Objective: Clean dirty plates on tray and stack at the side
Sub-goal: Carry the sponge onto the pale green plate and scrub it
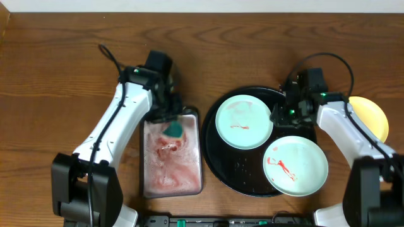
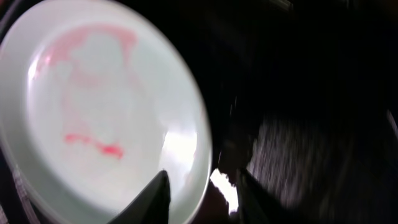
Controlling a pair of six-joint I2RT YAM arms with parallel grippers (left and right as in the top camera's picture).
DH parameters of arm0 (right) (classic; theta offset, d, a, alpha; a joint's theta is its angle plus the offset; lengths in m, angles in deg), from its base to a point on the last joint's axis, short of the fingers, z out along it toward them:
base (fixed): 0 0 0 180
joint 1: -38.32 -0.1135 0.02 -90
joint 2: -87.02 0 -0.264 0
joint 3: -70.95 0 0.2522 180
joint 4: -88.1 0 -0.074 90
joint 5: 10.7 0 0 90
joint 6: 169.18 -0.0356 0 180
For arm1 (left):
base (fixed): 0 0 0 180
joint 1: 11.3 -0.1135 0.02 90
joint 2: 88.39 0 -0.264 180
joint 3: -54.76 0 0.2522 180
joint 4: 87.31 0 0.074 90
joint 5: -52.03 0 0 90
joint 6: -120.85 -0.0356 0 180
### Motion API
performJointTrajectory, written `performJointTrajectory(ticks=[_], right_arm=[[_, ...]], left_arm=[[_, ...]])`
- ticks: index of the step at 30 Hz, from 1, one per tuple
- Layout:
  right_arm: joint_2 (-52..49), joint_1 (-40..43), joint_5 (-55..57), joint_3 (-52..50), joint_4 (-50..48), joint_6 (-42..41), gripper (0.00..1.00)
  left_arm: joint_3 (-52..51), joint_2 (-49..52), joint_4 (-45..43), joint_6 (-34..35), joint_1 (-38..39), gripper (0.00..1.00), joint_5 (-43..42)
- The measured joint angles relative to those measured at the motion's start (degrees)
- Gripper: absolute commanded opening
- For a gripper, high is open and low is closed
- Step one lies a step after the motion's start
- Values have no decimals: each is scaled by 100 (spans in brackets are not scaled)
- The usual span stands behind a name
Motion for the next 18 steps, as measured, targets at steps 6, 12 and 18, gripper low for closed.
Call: performJointTrajectory(ticks=[6, 12, 18], right_arm=[[-474, 0, 37, 7, -549, 59, 15], [-640, -79, -35, 9, -540, 81, 1], [-645, -103, -24, 9, -542, 55, 1]], left_arm=[[39, 2, -863, 129, 586, 8, -452], [39, 131, -1729, 374, 1263, 7, -573], [39, 874, -2258, 809, 1703, 7, -599]])
